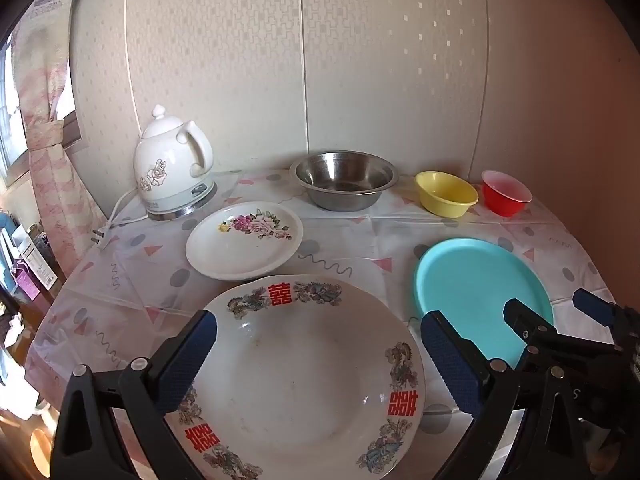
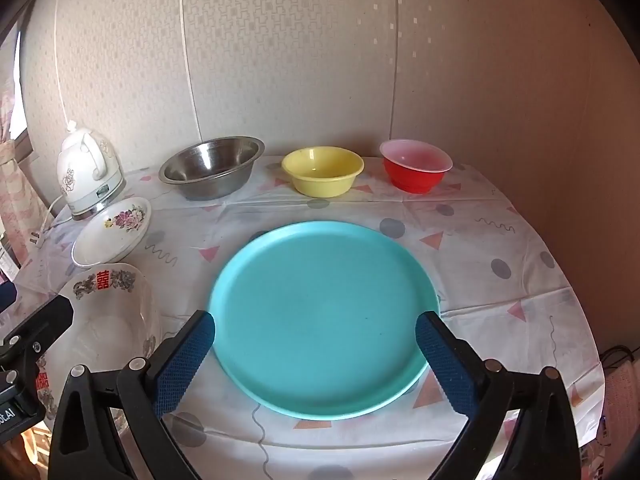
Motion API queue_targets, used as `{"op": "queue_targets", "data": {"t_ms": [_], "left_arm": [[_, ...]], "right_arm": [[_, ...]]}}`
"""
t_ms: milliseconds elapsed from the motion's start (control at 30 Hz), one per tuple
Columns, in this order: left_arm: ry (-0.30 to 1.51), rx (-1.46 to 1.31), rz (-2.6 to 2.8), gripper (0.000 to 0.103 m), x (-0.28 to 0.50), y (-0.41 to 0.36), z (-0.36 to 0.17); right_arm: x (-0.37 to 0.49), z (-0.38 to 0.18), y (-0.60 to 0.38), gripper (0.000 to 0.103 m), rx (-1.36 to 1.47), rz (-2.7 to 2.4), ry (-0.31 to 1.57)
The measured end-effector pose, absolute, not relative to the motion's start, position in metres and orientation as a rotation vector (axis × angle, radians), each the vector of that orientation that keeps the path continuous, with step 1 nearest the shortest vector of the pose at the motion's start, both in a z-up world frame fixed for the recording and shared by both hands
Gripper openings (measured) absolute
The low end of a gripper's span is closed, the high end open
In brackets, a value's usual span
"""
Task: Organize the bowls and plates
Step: 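Move the right gripper toward the turquoise plate's rim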
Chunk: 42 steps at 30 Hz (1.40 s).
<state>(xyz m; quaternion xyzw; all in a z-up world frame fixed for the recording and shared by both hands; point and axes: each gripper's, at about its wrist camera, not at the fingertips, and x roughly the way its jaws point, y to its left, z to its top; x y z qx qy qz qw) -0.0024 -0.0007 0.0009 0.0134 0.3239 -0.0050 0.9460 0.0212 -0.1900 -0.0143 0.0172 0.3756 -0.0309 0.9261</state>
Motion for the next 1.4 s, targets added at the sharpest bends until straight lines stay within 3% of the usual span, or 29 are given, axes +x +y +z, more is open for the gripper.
{"op": "queue_targets", "data": {"t_ms": [1400], "left_arm": [[0.717, 0.042, -0.017, 0.103, 0.004, -0.002, -0.006]], "right_arm": [[0.021, -0.024, -0.195, 0.102, 0.089, -0.051, 0.789]]}}
